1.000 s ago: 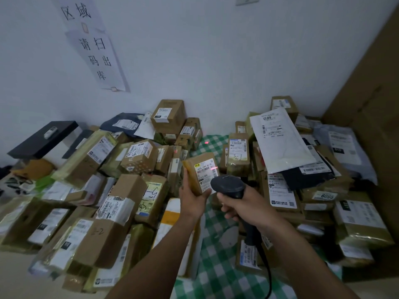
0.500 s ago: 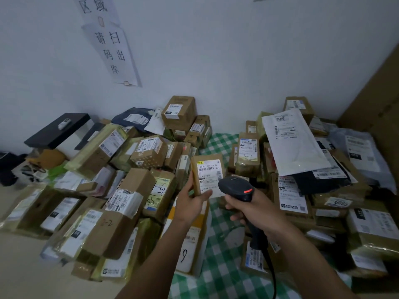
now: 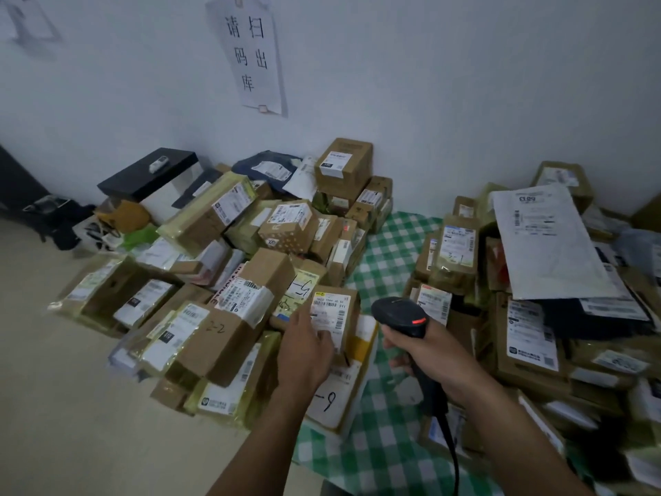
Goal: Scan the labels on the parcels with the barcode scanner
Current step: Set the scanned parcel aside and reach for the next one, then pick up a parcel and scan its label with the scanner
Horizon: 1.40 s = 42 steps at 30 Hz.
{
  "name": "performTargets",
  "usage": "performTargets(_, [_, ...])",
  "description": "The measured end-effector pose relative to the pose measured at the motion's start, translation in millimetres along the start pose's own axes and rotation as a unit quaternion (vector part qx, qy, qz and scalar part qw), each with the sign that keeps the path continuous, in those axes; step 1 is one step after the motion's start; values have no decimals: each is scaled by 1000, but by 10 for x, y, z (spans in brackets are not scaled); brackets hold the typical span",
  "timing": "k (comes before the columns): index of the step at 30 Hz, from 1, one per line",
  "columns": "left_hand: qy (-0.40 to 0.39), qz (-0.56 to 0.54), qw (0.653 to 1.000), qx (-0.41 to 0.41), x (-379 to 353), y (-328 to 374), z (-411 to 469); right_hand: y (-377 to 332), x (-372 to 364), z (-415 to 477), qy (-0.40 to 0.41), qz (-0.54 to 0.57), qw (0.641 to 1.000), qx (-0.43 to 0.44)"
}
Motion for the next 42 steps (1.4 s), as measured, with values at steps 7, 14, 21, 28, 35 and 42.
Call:
performTargets(7, [-29,181,981,-59,-161,317,126,-18,65,-19,13,6,1000,-1])
performTargets(14, [-36,213,976,-34,-126,489,188,-74,322,35,52,13,998,19])
performTargets(21, [-118,34,983,-137,-791,1154,242,-108,737,119,114,28,993,10])
performTargets(28, [-236,0,972,-13,-2213,781,1003,69,1077,191,157,40,986,-48])
performTargets(35, [-258,5,965,45,-2236,799,959,219,1140,318,160,50,984,-62])
performTargets(42, [-221,-131,962,96,-1944,816,700,213,1088,362,183,96,978,-31])
Point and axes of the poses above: each hand's wrist, its own z-axis towards the middle knuckle, its own x-axis out of the back of the hand, y = z × x, the point moved 1 cm from there along z, towards the middle knuckle, and after that the axes turned 5 degrees about x, right-handed, at the moved point
